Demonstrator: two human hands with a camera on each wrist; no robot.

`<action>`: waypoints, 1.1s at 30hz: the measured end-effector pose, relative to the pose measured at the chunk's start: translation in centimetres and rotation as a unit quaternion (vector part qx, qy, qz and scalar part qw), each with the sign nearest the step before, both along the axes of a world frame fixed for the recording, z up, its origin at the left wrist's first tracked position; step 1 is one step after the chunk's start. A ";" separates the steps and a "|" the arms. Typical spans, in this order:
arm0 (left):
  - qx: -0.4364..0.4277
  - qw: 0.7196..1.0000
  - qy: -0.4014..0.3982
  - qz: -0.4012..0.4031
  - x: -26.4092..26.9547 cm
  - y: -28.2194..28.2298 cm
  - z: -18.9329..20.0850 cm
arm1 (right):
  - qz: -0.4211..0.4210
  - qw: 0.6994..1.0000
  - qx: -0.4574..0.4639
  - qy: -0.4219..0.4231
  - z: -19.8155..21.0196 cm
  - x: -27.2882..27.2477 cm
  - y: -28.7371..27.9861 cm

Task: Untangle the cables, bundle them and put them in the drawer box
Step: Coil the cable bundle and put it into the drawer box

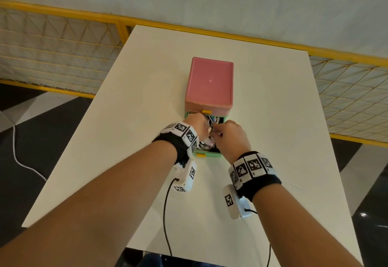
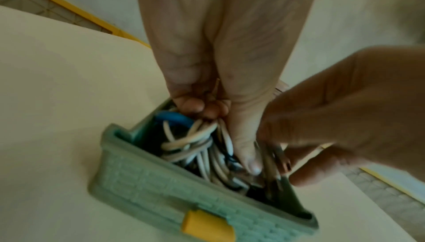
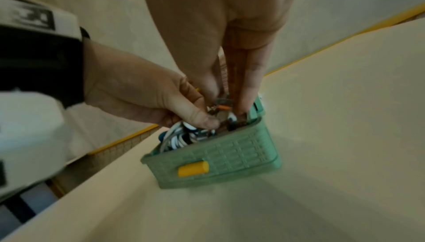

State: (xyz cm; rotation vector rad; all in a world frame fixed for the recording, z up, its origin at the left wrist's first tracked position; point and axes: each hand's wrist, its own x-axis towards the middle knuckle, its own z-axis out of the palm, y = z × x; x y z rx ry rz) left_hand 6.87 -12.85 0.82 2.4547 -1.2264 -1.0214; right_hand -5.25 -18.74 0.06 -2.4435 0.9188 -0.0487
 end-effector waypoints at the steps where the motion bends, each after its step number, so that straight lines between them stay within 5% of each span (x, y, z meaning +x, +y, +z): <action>1: -0.011 1.000 0.008 -0.001 0.3 0.3 0.0 | 0.003 1.000 -0.013 0.016 -0.3 0.2 0.0; 6: -0.044 0.997 0.069 -0.004 1.8 1.5 0.5 | 0.028 0.995 -0.088 0.038 -1.5 0.2 0.4; 17: -0.019 0.999 -0.025 -0.026 0.4 0.9 -0.4 | 0.038 0.991 -0.108 0.076 -1.7 0.1 1.6; 33: -0.043 0.999 0.009 -0.030 1.1 2.1 -0.2 | 0.127 0.957 -0.211 0.153 -1.1 -0.8 4.2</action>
